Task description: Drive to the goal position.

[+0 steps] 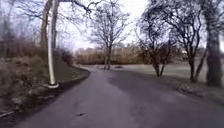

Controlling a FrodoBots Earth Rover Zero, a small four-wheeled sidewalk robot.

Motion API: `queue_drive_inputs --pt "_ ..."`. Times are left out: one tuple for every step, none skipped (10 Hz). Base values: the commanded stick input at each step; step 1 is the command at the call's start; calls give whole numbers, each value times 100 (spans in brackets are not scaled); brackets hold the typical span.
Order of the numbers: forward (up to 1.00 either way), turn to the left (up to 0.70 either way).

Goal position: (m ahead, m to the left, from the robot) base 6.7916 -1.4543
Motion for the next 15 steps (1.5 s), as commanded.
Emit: queue_drive_inputs --pt "100 0" --pt "100 0" --pt "100 0" --pt "100 0" --pt "100 0" --pt "100 0" --pt "100 0" --pt "100 0" --pt "100 0" --pt "100 0" --pt "100 0" --pt "100 0" --pt "100 0" --pt "100 0" --pt "100 0"
